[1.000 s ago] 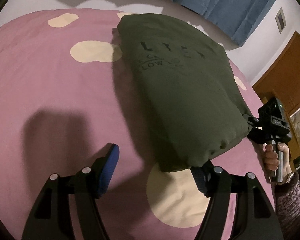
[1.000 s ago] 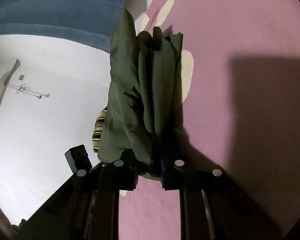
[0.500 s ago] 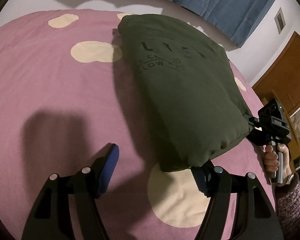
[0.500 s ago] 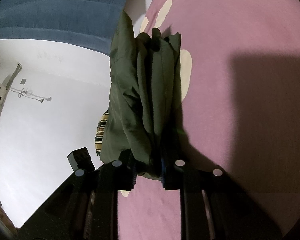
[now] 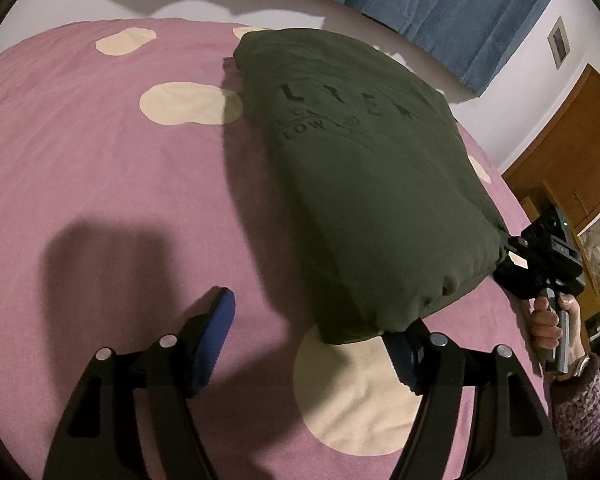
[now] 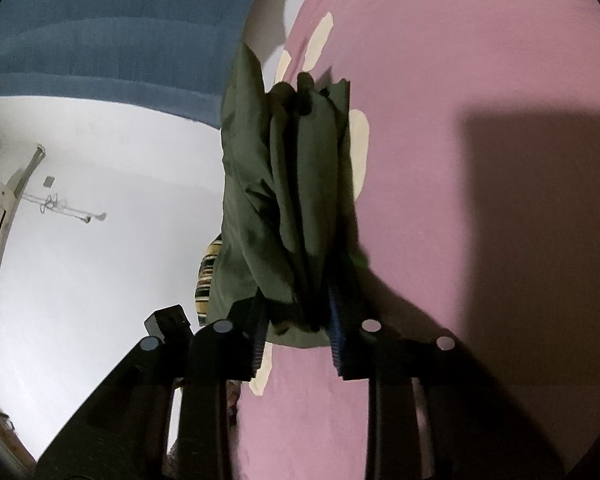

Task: Fold small clothes

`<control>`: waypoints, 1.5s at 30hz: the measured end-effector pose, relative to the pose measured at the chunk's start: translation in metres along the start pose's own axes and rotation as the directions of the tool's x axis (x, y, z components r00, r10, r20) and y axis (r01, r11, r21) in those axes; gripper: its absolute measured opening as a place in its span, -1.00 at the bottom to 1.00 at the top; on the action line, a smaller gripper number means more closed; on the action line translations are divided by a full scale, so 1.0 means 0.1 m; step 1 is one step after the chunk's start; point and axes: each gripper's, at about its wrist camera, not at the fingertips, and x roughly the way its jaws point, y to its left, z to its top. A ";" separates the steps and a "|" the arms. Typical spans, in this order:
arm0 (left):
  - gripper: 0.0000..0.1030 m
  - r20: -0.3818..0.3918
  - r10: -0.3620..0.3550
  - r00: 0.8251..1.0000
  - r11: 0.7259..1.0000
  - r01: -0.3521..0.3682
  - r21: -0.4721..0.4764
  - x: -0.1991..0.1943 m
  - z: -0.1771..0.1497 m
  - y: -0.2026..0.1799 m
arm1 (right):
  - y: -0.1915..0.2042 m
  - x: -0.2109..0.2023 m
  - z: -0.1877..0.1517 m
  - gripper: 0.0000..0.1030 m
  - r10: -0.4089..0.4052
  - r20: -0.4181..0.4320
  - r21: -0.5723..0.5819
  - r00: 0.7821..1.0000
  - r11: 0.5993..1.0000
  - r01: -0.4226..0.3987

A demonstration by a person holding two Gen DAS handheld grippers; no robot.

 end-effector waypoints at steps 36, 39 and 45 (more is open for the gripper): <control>0.64 0.200 0.374 0.905 0.921 -0.388 0.031 -0.56 -0.33 -0.68 | 1.41 0.54 -1.23 0.79 -0.638 0.451 -0.411 0.624 0.472 0.780; 0.64 0.201 0.380 0.903 0.919 -0.392 0.024 -0.57 -0.35 -0.69 | 1.40 0.57 -1.23 0.79 -0.641 0.443 -0.412 0.627 0.475 0.777; 0.64 0.200 0.381 0.903 0.920 -0.391 0.010 -0.58 -0.36 -0.69 | 1.45 0.57 -1.28 0.84 -0.625 0.474 -0.414 0.620 0.463 0.784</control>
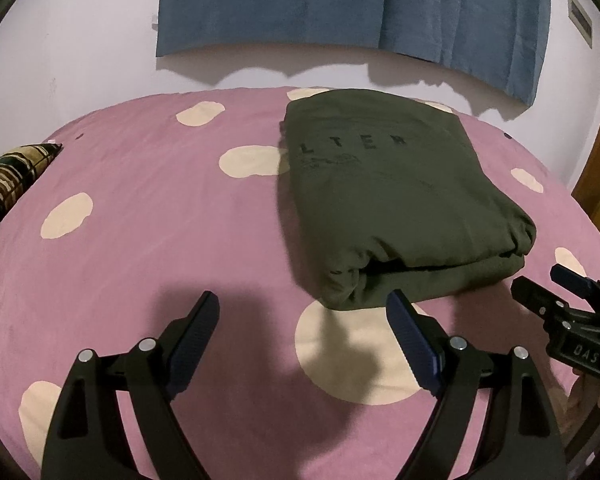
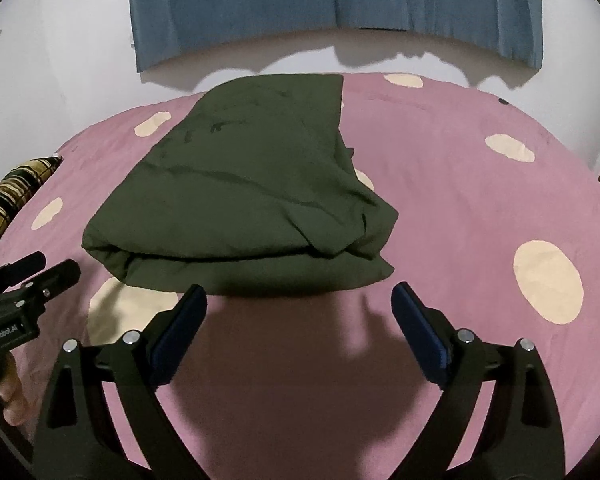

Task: Fold small clothes

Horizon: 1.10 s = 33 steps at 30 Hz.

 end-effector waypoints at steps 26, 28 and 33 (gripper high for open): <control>0.64 -0.007 0.005 1.000 1.000 -0.005 -0.016 -0.05 -0.04 -0.02 | 0.00 -0.02 0.01 0.96 0.059 0.003 0.029 0.998 0.998 -0.059; 0.64 -0.007 0.005 1.000 1.000 -0.005 -0.016 -0.05 -0.04 -0.01 | 0.01 -0.03 -0.01 0.96 0.053 0.003 0.031 0.999 0.998 -0.053; 0.64 -0.009 0.004 1.000 1.000 -0.004 -0.016 -0.04 -0.04 -0.01 | 0.01 -0.03 -0.01 0.96 0.053 0.002 0.030 0.999 0.998 -0.053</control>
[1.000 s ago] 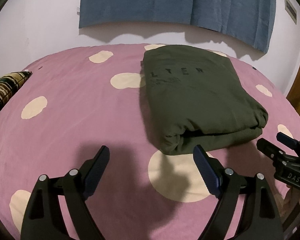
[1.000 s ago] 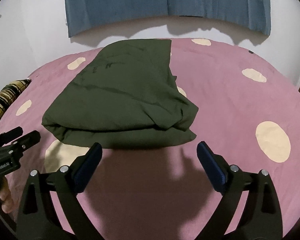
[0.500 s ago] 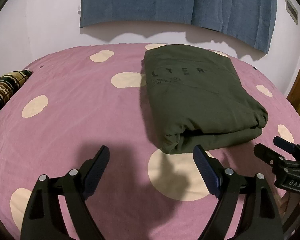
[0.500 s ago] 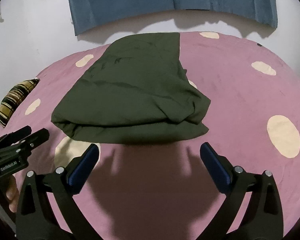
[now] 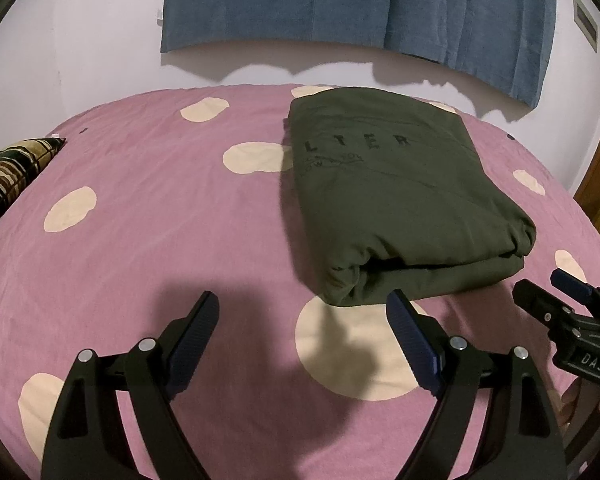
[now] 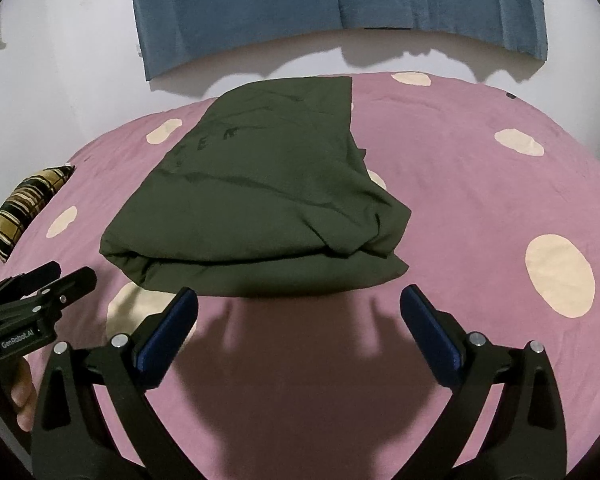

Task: Fold small clothes

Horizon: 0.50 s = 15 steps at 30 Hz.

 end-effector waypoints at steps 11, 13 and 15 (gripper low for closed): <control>0.77 0.066 0.016 0.998 1.000 -0.016 -0.002 -0.13 0.00 -0.02 | 0.02 0.05 -0.05 0.96 0.017 -0.014 -0.001 1.000 1.000 -0.017; 0.77 0.078 0.023 0.997 1.000 -0.023 0.011 -0.14 0.02 -0.02 | 0.01 0.06 -0.05 0.96 0.022 -0.016 0.001 1.000 1.000 -0.022; 0.77 0.080 0.026 0.996 1.000 -0.026 0.004 -0.15 0.05 0.00 | -0.02 0.05 -0.03 0.96 0.025 -0.014 0.004 1.000 1.000 -0.025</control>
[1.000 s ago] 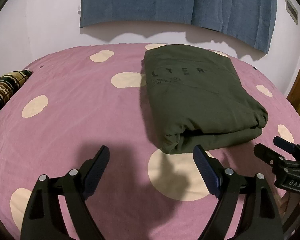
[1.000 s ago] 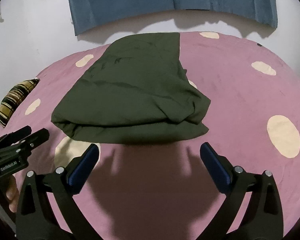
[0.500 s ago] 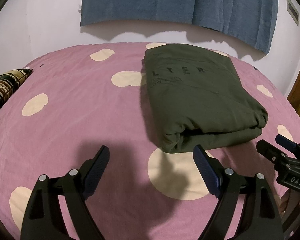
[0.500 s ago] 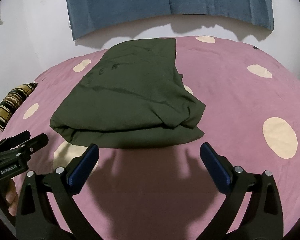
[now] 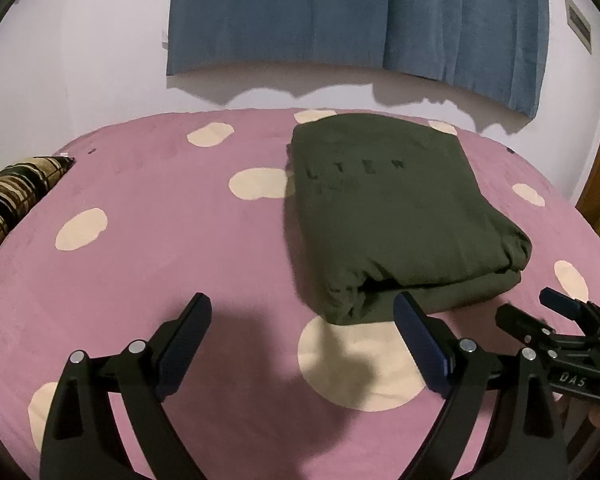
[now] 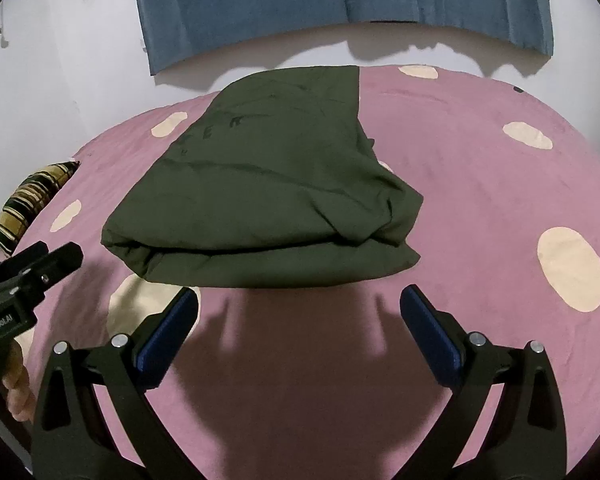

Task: Fold small clothes

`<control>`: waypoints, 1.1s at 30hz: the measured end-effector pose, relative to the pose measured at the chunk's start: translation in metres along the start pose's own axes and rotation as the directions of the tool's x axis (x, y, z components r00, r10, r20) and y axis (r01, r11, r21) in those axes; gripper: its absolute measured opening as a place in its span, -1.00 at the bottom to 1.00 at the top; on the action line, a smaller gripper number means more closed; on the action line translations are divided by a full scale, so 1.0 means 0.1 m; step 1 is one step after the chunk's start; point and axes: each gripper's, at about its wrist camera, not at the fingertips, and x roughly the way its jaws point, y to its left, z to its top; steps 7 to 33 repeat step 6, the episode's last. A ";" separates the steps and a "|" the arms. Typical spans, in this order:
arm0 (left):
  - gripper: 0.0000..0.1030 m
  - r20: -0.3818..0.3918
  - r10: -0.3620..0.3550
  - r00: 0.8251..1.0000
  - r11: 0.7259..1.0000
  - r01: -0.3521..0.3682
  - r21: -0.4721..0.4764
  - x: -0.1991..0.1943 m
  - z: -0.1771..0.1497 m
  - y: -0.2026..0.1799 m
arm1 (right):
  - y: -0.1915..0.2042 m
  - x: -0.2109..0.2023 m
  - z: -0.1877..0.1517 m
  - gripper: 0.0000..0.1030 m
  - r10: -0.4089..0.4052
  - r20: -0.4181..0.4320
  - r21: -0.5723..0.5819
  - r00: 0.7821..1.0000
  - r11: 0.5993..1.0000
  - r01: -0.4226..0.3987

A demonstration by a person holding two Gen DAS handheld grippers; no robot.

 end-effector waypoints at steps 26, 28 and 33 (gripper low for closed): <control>0.77 -0.069 -0.020 0.997 0.998 0.016 -0.056 0.17 0.25 0.27 | -0.26 -0.09 0.26 0.96 -0.002 0.038 0.000 0.999 1.000 0.002; 0.77 -0.069 -0.020 0.997 0.998 0.016 -0.056 0.17 0.25 0.27 | -0.26 -0.09 0.26 0.96 -0.002 0.038 0.000 0.999 1.000 0.002; 0.77 -0.069 -0.020 0.997 0.998 0.016 -0.056 0.17 0.25 0.27 | -0.26 -0.09 0.26 0.96 -0.002 0.038 0.000 0.999 1.000 0.002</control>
